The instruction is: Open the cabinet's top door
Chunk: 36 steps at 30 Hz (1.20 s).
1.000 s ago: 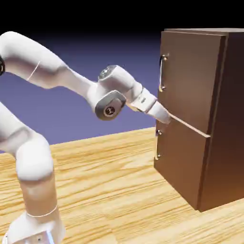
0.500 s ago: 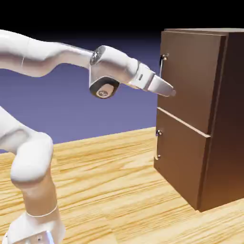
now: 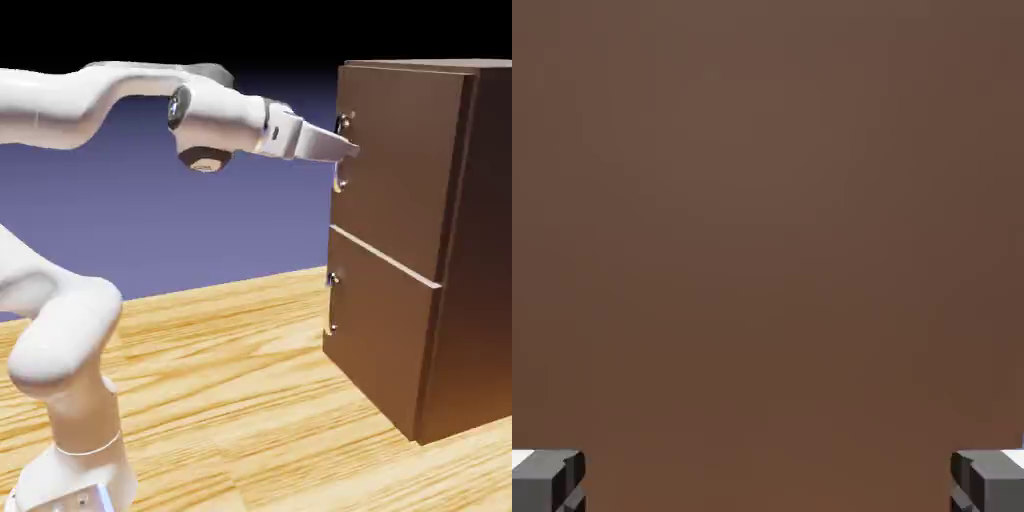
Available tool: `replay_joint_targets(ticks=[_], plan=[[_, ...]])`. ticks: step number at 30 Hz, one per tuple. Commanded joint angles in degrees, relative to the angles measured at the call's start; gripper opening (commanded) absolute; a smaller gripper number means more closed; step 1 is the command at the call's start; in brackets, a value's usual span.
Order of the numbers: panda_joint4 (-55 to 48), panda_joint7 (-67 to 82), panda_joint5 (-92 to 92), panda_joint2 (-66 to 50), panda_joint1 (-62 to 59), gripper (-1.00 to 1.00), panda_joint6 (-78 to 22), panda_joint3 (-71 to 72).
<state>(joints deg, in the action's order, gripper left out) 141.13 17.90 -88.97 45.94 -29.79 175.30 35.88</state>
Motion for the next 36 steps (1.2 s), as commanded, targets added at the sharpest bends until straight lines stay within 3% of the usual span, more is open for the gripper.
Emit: replay_joint_targets(ticks=[1,30,36], plan=[[-0.6,1.7,-2.5,0.4,-0.9,0.00,0.0,1.0],[-16.7,50.7,-74.8,11.2,-25.6,0.00,1.1,30.2],[-23.0,52.0,-77.0,9.3,-34.4,0.00,-0.1,35.4]])
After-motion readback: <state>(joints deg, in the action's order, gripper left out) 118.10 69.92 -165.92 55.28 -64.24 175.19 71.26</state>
